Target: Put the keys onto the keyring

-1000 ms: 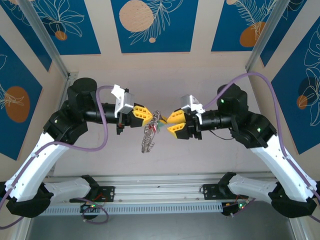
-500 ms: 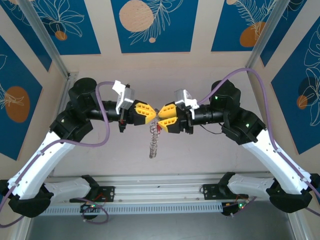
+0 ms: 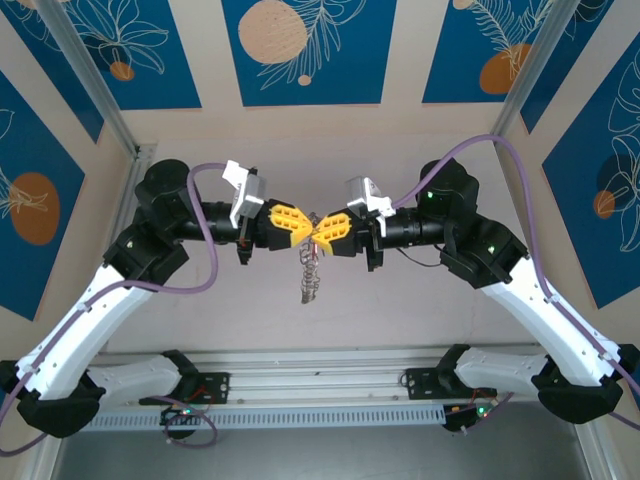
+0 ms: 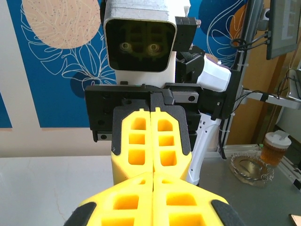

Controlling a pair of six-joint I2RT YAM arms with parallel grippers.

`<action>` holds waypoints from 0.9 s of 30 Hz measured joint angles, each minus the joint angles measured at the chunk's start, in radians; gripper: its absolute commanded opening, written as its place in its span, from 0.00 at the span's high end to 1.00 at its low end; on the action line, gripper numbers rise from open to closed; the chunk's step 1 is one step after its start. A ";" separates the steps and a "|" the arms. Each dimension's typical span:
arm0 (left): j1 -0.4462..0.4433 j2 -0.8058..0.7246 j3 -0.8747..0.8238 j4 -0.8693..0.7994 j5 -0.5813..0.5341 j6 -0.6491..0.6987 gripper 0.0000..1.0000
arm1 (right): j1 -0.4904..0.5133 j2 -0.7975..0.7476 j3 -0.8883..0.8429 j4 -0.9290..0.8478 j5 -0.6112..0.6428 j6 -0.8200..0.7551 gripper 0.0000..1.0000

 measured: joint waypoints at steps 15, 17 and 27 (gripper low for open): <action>0.000 0.035 0.179 -0.361 -0.156 0.242 0.53 | 0.021 0.122 0.300 -0.351 0.157 -0.138 1.00; 0.000 0.046 0.224 -0.434 -0.176 0.290 0.52 | 0.034 0.159 0.369 -0.425 0.190 -0.164 1.00; 0.000 0.100 0.250 -0.586 -0.199 0.384 0.53 | 0.076 0.311 0.540 -0.696 0.328 -0.244 1.00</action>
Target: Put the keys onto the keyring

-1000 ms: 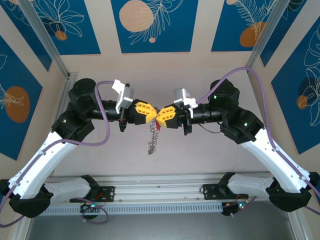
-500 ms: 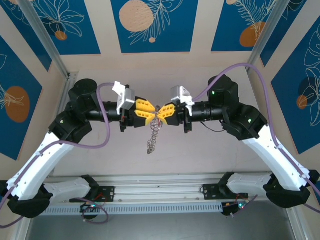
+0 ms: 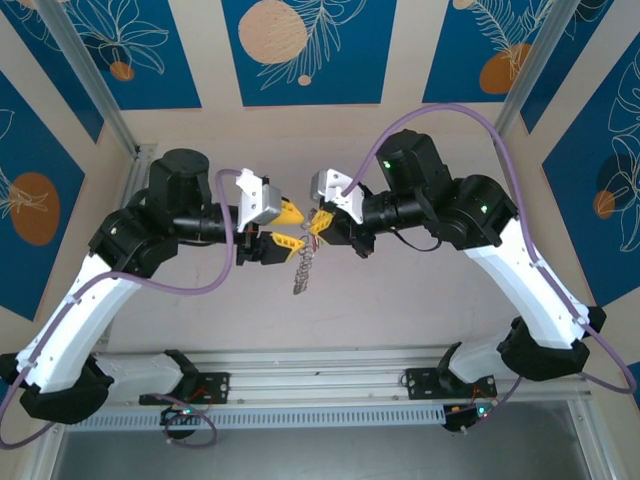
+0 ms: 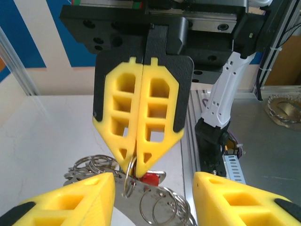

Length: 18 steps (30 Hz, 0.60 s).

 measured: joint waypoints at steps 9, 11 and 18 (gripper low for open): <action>0.000 0.027 0.010 -0.010 0.007 0.014 0.56 | 0.011 0.023 0.044 -0.051 0.003 -0.019 1.00; 0.000 0.027 0.010 -0.009 0.008 0.014 0.59 | 0.011 0.023 0.050 -0.051 -0.005 -0.022 1.00; 0.000 0.027 0.010 -0.005 0.023 0.013 0.63 | 0.011 0.023 0.052 -0.057 -0.021 -0.030 1.00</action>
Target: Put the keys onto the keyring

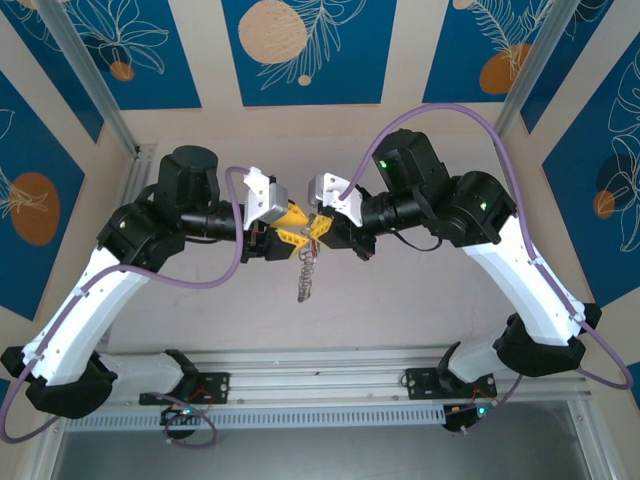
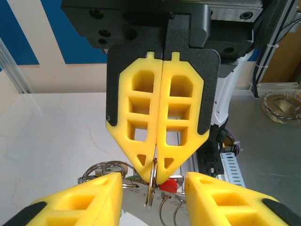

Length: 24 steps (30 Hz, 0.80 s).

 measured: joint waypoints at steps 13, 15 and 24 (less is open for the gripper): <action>0.000 0.000 -0.012 0.034 0.050 -0.024 0.91 | 0.002 0.000 0.000 -0.005 -0.021 -0.003 1.00; 0.000 -0.001 -0.016 0.036 0.056 -0.022 0.97 | 0.002 0.000 0.000 -0.014 -0.023 -0.004 1.00; 0.000 -0.001 -0.018 0.041 0.058 -0.018 1.00 | 0.002 -0.035 -0.048 0.026 -0.022 -0.003 0.90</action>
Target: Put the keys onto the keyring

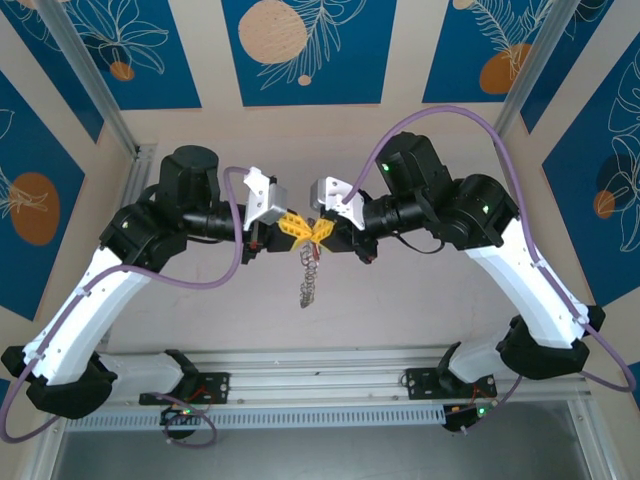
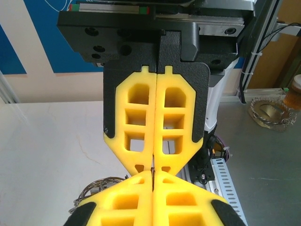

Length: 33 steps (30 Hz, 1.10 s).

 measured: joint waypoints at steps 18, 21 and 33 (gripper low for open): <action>0.000 -0.013 -0.025 0.107 0.077 -0.092 1.00 | -0.135 -0.194 -0.245 0.195 -0.299 0.104 0.75; 0.000 -0.013 -0.034 0.136 0.094 -0.112 1.00 | -0.144 -0.188 -0.256 0.217 -0.333 0.124 0.79; 0.000 -0.033 -0.070 0.187 0.113 -0.142 1.00 | -0.145 -0.160 -0.257 0.274 -0.412 0.180 0.90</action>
